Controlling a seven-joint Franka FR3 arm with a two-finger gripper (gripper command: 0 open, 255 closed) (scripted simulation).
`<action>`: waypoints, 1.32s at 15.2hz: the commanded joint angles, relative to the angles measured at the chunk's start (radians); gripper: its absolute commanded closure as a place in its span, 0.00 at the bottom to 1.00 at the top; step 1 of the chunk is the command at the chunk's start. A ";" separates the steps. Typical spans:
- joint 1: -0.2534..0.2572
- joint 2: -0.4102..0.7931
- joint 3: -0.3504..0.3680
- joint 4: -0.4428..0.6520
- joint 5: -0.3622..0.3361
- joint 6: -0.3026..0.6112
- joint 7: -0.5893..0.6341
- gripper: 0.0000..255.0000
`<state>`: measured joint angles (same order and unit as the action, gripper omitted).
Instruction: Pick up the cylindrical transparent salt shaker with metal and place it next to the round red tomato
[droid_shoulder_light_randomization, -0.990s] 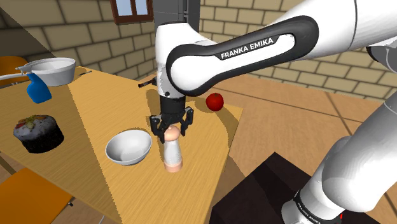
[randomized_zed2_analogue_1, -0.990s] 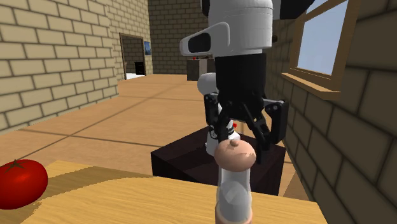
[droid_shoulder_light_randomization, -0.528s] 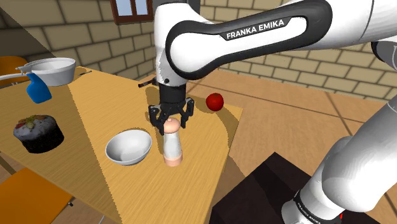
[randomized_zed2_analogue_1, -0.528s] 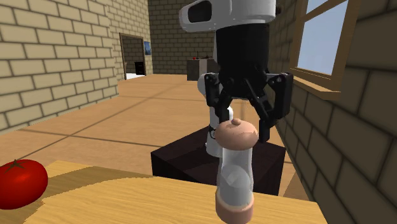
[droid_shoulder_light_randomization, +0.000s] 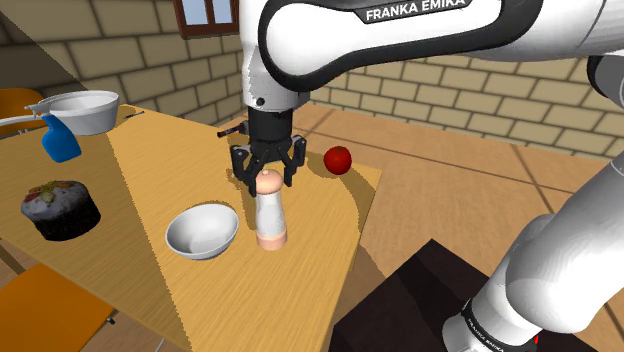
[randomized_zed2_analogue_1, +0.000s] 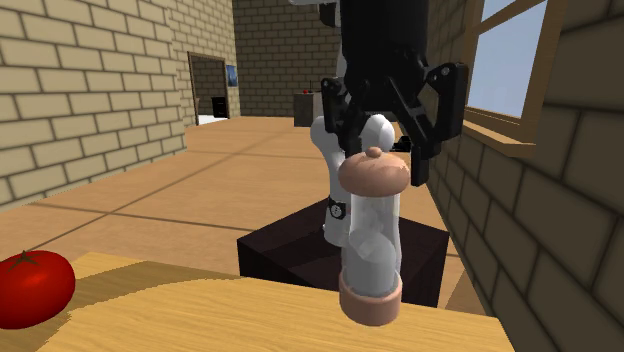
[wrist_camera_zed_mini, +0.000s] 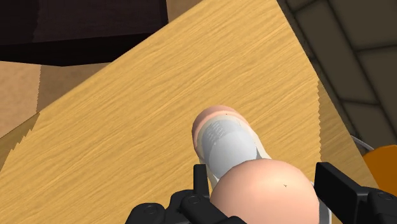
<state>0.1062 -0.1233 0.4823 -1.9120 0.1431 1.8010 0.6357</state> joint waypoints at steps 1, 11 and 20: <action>-0.001 -0.002 -0.001 0.028 0.000 -0.030 0.002 1.00; -0.003 0.012 -0.003 0.177 -0.009 -0.165 0.018 1.00; -0.003 0.049 0.001 0.337 -0.026 -0.292 0.040 1.00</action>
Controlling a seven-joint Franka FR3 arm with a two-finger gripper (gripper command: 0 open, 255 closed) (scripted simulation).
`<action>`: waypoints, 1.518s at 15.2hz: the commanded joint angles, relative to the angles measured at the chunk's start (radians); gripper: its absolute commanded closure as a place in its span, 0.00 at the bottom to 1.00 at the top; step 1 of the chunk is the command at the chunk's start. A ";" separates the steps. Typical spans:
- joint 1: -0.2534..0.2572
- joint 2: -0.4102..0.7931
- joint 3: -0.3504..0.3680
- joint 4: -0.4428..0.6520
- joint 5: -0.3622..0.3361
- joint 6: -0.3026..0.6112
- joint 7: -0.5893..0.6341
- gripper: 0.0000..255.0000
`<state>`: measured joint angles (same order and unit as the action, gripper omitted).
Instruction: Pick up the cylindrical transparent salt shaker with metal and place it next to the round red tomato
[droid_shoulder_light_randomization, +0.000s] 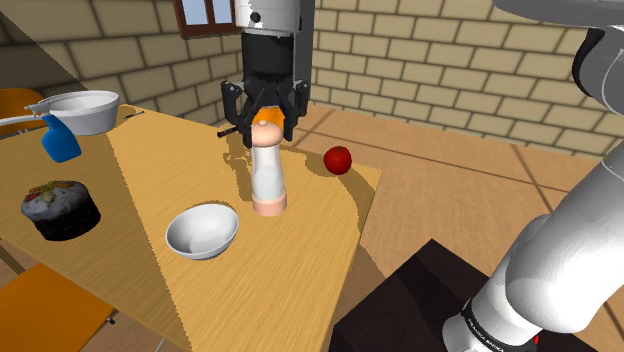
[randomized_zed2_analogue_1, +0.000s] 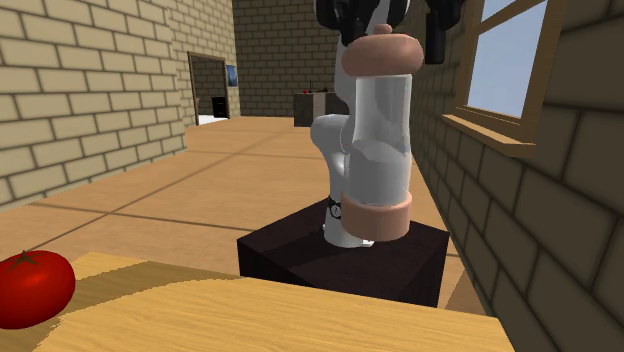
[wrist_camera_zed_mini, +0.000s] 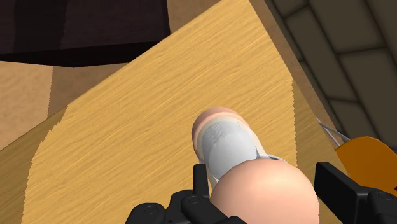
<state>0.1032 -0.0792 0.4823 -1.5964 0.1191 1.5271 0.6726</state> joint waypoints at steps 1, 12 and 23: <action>0.001 0.008 0.001 0.033 -0.003 -0.026 0.005 1.00; -0.111 0.084 -0.120 0.051 -0.040 0.005 -0.232 1.00; -0.207 0.283 -0.209 0.238 -0.098 -0.006 -0.424 1.00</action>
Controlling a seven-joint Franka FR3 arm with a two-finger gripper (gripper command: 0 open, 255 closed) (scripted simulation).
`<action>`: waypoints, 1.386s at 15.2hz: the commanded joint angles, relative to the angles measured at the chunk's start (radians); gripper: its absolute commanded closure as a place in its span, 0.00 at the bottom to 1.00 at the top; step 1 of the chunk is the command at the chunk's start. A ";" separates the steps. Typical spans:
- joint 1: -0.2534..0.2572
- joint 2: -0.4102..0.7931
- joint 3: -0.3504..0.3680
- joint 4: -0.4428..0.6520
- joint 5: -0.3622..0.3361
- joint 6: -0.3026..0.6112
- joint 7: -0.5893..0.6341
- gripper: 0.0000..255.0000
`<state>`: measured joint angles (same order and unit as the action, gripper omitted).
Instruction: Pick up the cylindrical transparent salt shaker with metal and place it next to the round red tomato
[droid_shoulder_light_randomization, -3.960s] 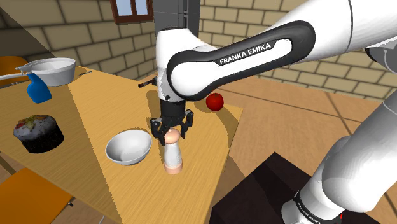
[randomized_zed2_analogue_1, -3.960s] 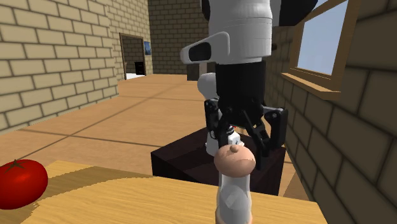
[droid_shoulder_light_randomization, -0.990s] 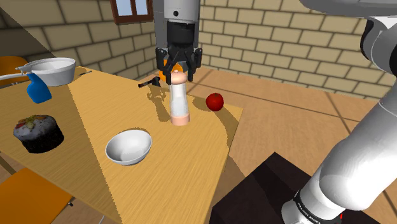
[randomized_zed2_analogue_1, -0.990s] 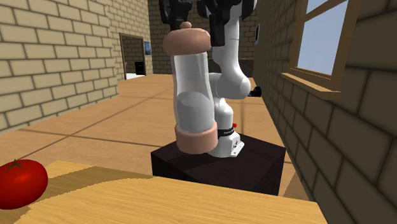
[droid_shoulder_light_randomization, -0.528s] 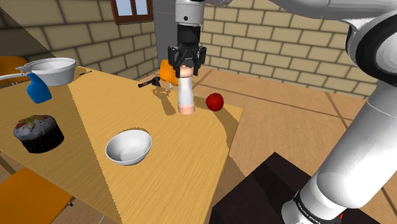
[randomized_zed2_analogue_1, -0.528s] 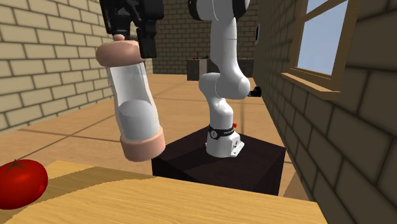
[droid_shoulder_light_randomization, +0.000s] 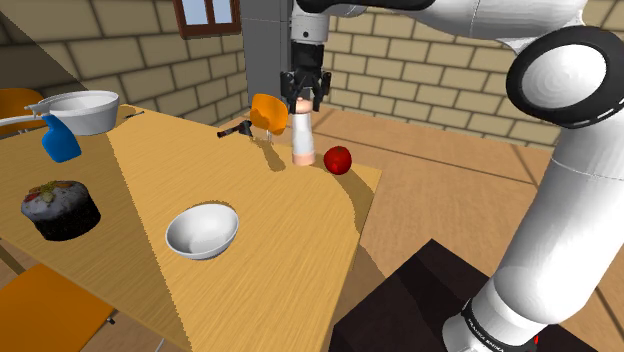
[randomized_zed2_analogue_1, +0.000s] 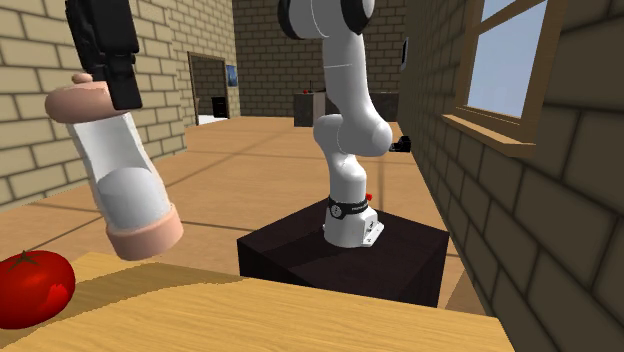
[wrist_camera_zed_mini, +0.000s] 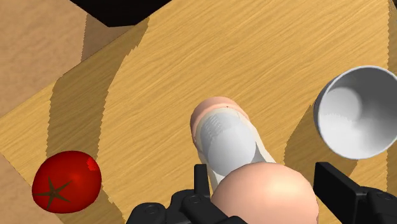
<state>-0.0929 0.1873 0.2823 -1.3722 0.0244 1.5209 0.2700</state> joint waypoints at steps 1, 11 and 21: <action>-0.019 0.041 -0.015 0.042 -0.009 -0.005 -0.037 1.00; -0.063 0.185 -0.050 0.162 -0.037 0.012 -0.125 1.00; -0.074 0.156 -0.052 -0.017 -0.030 0.161 -0.134 1.00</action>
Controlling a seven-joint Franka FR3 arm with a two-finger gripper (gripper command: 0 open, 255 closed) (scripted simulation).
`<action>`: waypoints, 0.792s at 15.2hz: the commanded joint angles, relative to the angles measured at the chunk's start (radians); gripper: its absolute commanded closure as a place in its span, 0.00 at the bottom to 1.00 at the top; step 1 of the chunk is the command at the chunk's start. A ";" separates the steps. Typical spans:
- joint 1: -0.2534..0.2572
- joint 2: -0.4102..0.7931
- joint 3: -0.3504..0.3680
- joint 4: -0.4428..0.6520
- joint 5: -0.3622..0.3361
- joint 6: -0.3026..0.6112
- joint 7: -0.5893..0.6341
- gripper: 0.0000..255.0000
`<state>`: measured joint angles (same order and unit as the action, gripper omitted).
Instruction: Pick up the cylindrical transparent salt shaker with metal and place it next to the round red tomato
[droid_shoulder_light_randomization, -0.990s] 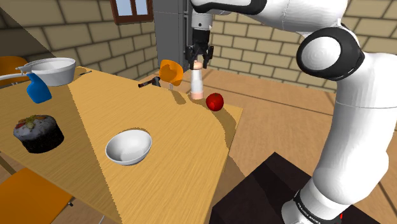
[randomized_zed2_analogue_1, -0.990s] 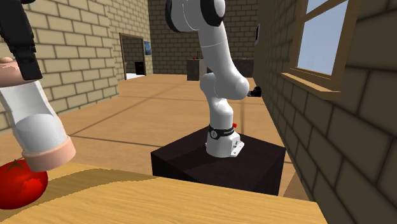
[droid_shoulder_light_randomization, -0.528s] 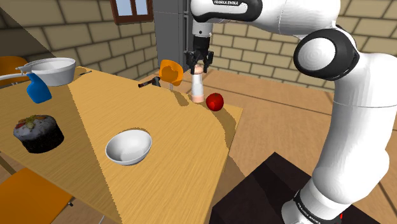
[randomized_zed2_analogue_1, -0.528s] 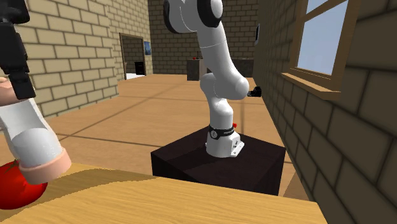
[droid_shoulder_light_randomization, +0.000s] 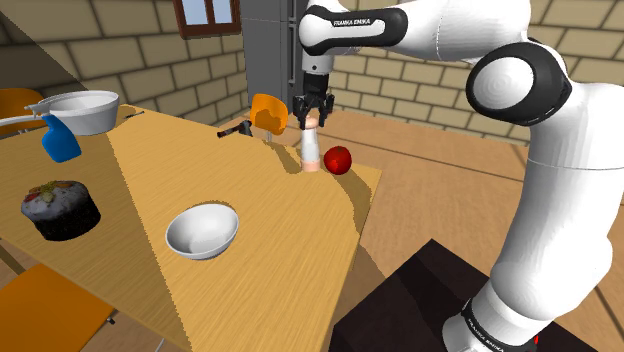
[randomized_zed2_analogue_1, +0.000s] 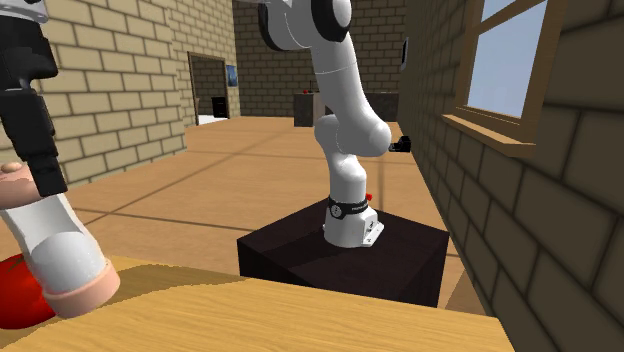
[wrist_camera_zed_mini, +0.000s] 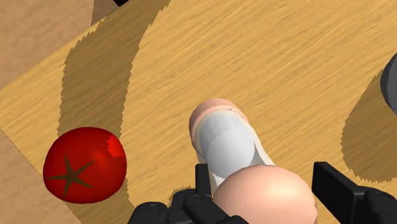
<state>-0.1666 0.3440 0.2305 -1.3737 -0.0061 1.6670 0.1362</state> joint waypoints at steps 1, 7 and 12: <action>-0.001 -0.002 0.000 -0.030 0.000 0.029 -0.001 1.00; -0.004 -0.002 -0.001 -0.111 0.001 0.110 -0.004 1.00; -0.005 0.005 -0.003 -0.169 -0.001 0.174 -0.006 1.00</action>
<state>-0.1701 0.3496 0.2283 -1.5269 -0.0070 1.8257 0.1316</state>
